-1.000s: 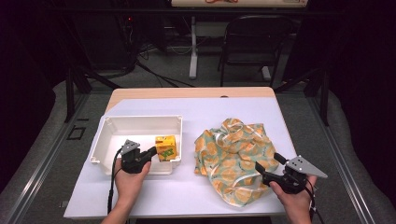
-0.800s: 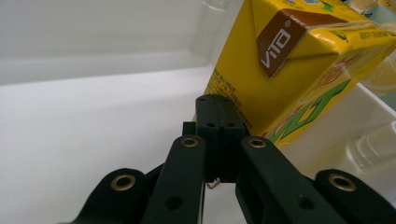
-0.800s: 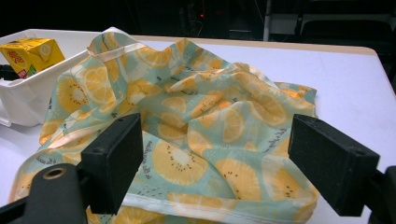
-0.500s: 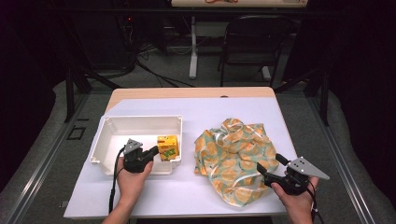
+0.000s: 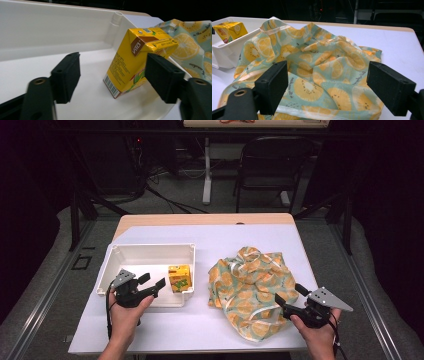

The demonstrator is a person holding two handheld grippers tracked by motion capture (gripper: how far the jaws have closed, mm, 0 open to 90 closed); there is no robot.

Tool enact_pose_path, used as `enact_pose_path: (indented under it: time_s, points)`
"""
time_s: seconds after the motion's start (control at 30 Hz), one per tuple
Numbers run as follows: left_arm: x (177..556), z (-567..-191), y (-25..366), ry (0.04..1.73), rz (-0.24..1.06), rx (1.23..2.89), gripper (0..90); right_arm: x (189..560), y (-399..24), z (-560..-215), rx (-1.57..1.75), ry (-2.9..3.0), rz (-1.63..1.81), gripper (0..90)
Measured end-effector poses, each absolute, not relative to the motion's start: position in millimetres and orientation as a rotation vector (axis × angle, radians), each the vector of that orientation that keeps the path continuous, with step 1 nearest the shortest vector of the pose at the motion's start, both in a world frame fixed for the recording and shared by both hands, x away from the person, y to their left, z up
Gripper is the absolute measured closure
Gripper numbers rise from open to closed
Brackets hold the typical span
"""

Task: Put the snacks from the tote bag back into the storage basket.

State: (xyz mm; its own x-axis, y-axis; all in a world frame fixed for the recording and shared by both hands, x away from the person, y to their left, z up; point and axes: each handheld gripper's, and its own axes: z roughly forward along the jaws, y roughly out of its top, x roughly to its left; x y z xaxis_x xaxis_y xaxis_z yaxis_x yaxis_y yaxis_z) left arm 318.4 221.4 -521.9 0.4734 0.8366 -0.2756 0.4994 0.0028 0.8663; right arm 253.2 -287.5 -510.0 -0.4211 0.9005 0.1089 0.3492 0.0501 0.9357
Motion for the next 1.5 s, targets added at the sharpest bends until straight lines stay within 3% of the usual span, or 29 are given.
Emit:
enact_pose_path:
  time_s: [0.23, 0.8, 1.5]
  points:
    - [306.6, -515.1, 223.5, 1.073, 0.422, 1.705, 0.2, 256.4, -285.9, -509.7, 1.244, 1.81, 1.382, 16.7]
    - [276.8, -501.7, 247.2, 1.029, 0.487, 1.615, 0.1, 257.8, -285.2, -508.7, 1.244, 1.807, 1.383, 16.6]
    - [253.5, -506.6, 262.2, 0.987, 0.489, 1.653, 0.1, 258.6, -286.1, -508.2, 1.244, 1.803, 1.384, 16.4]
